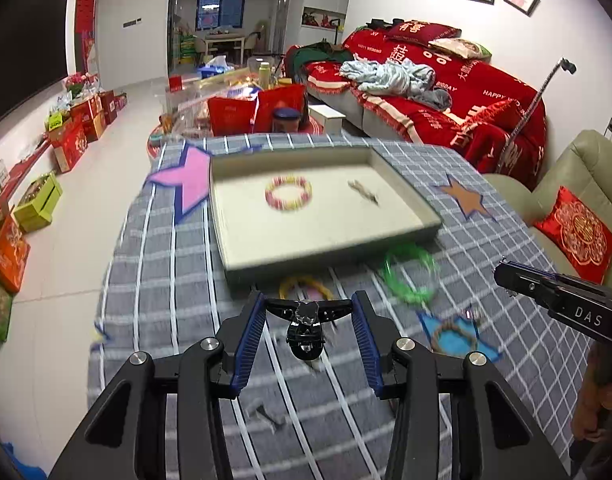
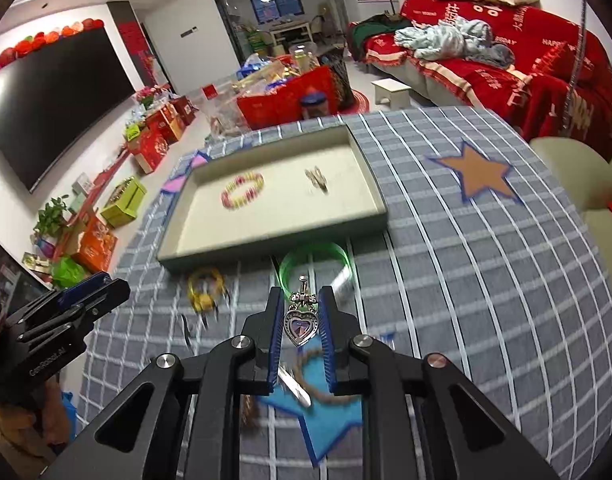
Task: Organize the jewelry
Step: 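Carry the claw clip and pendant into the tray while both tools open to release them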
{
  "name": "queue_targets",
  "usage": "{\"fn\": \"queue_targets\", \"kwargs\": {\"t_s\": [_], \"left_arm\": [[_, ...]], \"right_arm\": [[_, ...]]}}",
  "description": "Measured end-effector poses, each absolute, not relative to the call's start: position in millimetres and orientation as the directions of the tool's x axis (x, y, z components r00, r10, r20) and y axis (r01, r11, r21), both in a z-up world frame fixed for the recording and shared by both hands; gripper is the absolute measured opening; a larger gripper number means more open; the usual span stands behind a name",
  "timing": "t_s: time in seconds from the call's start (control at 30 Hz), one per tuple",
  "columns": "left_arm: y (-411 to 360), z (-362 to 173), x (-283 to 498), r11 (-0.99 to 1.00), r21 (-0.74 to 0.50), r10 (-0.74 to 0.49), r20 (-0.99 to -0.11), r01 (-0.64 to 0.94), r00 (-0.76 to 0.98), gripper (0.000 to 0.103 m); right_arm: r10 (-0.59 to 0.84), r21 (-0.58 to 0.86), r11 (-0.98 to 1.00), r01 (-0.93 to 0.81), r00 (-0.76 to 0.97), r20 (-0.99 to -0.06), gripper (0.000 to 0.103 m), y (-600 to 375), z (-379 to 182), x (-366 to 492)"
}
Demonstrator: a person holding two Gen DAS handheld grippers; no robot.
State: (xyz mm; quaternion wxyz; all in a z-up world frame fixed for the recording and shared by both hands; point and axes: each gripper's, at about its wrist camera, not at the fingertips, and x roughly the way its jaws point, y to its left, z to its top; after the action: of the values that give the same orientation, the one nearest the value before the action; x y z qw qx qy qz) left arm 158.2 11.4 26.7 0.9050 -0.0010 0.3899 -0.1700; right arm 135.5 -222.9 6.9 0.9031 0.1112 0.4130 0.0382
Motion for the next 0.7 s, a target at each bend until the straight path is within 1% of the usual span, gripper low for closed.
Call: {"fn": "queue_targets", "kwargs": {"t_s": [0.2, 0.4, 0.57, 0.7], "left_arm": [[9.5, 42.8, 206.1, 0.947, -0.139, -0.301, -0.696, 0.290, 0.652, 0.061], [4.5, 49.5, 264.5, 0.952, -0.137, -0.290, -0.689, 0.273, 0.665, 0.061], [-4.0, 27.9, 308.6, 0.961, -0.118, -0.255, -0.717, 0.248, 0.648, 0.061], [-9.7, 5.2, 328.9, 0.967, -0.099, -0.227, -0.748, 0.234, 0.624, 0.061]], "right_arm": [[0.187, 0.240, 0.971, -0.012, 0.663, -0.725, 0.019, -220.5, 26.1, 192.9], [0.197, 0.236, 0.971, -0.029, 0.653, -0.731, 0.019, -217.7, 26.1, 255.6], [0.201, 0.243, 0.970, -0.021, 0.633, -0.747, 0.019, -214.5, 7.8, 300.9], [0.203, 0.237, 0.971, -0.023, 0.606, -0.769, 0.019, -209.9, -14.4, 323.7]]}}
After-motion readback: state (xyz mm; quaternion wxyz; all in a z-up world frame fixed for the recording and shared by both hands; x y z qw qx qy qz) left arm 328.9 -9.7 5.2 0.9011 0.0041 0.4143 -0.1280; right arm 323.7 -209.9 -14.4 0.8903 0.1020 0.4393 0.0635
